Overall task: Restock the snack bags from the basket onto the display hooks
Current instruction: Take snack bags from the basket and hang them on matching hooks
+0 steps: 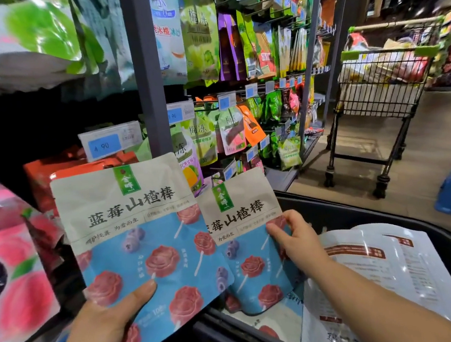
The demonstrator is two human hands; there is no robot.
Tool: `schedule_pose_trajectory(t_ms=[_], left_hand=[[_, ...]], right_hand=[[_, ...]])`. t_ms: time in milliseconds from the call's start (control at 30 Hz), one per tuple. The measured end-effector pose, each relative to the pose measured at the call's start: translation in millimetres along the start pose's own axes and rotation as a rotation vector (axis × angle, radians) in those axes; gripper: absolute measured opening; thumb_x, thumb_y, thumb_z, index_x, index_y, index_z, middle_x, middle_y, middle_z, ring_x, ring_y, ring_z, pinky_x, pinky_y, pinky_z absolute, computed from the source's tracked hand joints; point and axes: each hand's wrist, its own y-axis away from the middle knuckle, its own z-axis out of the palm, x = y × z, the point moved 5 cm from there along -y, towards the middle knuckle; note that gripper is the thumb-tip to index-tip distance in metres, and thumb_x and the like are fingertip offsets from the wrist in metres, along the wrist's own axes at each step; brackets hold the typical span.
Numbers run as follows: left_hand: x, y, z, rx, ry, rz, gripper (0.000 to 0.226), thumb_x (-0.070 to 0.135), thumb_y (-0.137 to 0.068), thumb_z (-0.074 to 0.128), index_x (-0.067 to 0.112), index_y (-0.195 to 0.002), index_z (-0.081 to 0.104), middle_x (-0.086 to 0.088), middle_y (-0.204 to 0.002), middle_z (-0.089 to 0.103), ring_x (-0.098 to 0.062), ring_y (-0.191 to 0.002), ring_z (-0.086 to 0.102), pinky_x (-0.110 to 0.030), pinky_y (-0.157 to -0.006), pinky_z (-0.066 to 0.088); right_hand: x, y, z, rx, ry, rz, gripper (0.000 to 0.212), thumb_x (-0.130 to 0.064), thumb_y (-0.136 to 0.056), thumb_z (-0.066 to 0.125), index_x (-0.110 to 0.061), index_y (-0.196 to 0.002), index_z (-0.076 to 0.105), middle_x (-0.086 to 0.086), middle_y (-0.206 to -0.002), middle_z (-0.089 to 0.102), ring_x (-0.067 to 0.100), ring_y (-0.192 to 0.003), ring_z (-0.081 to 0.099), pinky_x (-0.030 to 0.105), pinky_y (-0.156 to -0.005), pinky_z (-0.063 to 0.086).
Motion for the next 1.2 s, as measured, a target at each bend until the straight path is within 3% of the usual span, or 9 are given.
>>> schedule_pose_trajectory(t_ms=[100,267,467,567,767,867,967,1133,1200], left_hand=[[-2.8,-0.3,-0.8,-0.021,0.012,0.0,0.066,0.012,-0.051,0.087,0.011,-0.114,0.069,-0.014,-0.112,0.073,-0.033,-0.099,0.072,-0.048,-0.08,0.058],[-2.6,3.0,-1.2,-0.016,0.059,-0.019,0.054,0.004,-0.064,0.073,0.012,-0.117,0.069,-0.014,-0.115,0.072,-0.035,-0.103,0.07,-0.055,-0.087,0.053],[4.6,13.4,-2.1,0.011,0.041,-0.047,0.045,-0.005,-0.074,0.065,0.007,-0.118,0.067,-0.015,-0.109,0.074,-0.034,-0.096,0.072,-0.045,-0.076,0.06],[11.2,17.6,-8.0,0.02,-0.015,-0.037,0.043,-0.007,-0.076,0.066,0.007,-0.117,0.068,-0.015,-0.11,0.073,-0.035,-0.1,0.071,-0.05,-0.091,0.054],[29.0,29.2,-25.1,0.059,-0.198,0.04,0.045,-0.006,-0.062,0.083,0.01,-0.103,0.073,-0.008,-0.102,0.077,-0.024,-0.093,0.074,-0.032,-0.072,0.059],[39.2,35.8,-35.5,0.121,-0.274,0.049,0.041,0.004,-0.055,0.092,0.011,-0.093,0.076,-0.005,-0.09,0.078,-0.013,-0.076,0.074,-0.022,-0.063,0.057],[52.3,44.7,-45.0,0.151,-0.397,0.063,0.055,0.038,-0.035,0.088,0.028,-0.088,0.08,0.004,-0.089,0.078,-0.008,-0.08,0.074,-0.027,-0.073,0.054],[71.5,62.4,-62.0,0.195,-0.455,0.101,0.036,0.003,-0.062,0.092,0.019,-0.09,0.076,0.008,-0.086,0.078,0.004,-0.071,0.07,-0.01,-0.065,0.052],[80.2,72.7,-66.4,0.21,-0.477,0.121,0.036,0.004,-0.063,0.091,0.02,-0.091,0.075,0.015,-0.082,0.076,0.008,-0.072,0.068,-0.007,-0.066,0.05]], right_hand=[[9.3,-1.0,2.9,-0.149,-0.061,0.095,0.031,-0.022,-0.081,0.08,-0.027,-0.103,0.059,-0.004,-0.102,0.072,0.012,-0.093,0.07,0.034,-0.084,0.059],[29.0,3.3,0.7,-0.418,-0.075,0.281,0.042,-0.013,-0.075,0.084,-0.018,-0.112,0.064,0.002,-0.104,0.076,0.023,-0.098,0.073,0.051,-0.093,0.055],[30.9,-0.6,-2.6,-0.336,-0.195,0.264,0.025,-0.016,-0.089,0.072,-0.011,-0.112,0.065,0.008,-0.1,0.077,0.028,-0.094,0.074,0.053,-0.095,0.054],[29.3,-4.5,-8.5,-0.232,-0.306,0.246,0.024,-0.013,-0.09,0.069,-0.009,-0.112,0.063,0.013,-0.099,0.076,0.032,-0.092,0.074,0.055,-0.093,0.054],[-4.8,-3.4,-26.2,-0.138,-0.51,0.135,0.028,-0.015,-0.088,0.066,-0.008,-0.115,0.062,0.019,-0.101,0.074,0.033,-0.084,0.073,0.047,-0.075,0.059],[-34.7,6.4,-31.7,-0.166,-0.587,0.047,0.059,-0.033,-0.058,0.084,-0.012,-0.11,0.064,0.012,-0.093,0.076,0.028,-0.076,0.074,0.043,-0.06,0.061],[-64.9,20.0,-26.7,-0.224,-0.676,0.004,0.029,-0.018,-0.074,0.069,-0.015,-0.102,0.064,0.008,-0.085,0.077,0.023,-0.067,0.074,0.04,-0.054,0.061],[-100.1,42.3,12.5,-0.388,-0.649,-0.008,0.037,-0.012,-0.071,0.068,-0.002,-0.106,0.064,0.012,-0.08,0.076,0.023,-0.063,0.072,0.035,-0.052,0.06],[-113.7,49.7,32.9,-0.466,-0.601,-0.021,0.054,-0.017,-0.057,0.087,0.002,-0.103,0.065,0.014,-0.076,0.075,0.022,-0.061,0.072,0.029,-0.048,0.057]])
